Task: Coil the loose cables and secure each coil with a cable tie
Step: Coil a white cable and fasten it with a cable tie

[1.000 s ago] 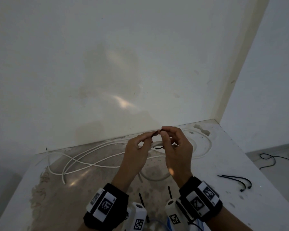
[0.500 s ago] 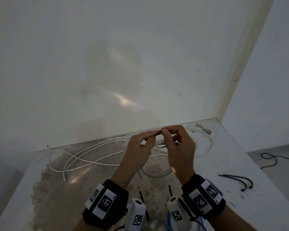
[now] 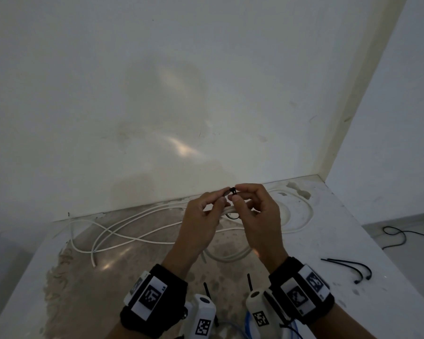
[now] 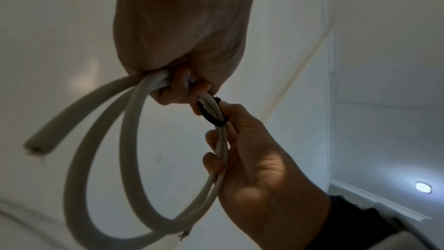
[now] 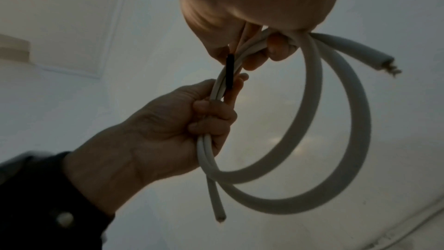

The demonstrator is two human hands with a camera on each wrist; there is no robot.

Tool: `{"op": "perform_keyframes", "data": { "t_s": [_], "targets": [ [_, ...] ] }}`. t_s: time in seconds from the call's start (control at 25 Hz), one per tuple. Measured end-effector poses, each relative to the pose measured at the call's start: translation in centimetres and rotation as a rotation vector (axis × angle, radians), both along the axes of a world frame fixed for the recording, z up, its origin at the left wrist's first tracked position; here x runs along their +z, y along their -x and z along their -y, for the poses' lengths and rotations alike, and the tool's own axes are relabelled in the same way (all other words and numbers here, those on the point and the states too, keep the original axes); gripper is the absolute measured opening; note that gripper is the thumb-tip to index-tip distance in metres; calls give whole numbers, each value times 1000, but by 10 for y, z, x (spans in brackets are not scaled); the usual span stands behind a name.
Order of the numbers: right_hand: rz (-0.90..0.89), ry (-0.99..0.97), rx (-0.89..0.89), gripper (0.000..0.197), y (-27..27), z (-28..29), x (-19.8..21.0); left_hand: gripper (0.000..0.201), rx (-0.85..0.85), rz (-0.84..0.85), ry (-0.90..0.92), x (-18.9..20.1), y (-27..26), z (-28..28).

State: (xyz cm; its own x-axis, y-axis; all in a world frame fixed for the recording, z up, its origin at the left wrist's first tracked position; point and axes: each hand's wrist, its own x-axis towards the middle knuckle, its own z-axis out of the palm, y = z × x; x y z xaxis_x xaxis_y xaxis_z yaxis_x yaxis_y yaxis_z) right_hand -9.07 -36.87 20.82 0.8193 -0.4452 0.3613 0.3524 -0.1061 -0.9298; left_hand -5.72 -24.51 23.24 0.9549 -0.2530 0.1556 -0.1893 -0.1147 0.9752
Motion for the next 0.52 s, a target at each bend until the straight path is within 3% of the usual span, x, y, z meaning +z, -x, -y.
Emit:
{"op": "perform_keyframes", "data": {
  "t_s": [0.28,0.52],
  "targets": [
    [-104,-19,175,17,-2,8,0,26,-11,37,-44,-11,-8,-3],
    [-126,10,218,16,-5,15,1,22,14,14,7,-11,-6,0]
  ]
}}
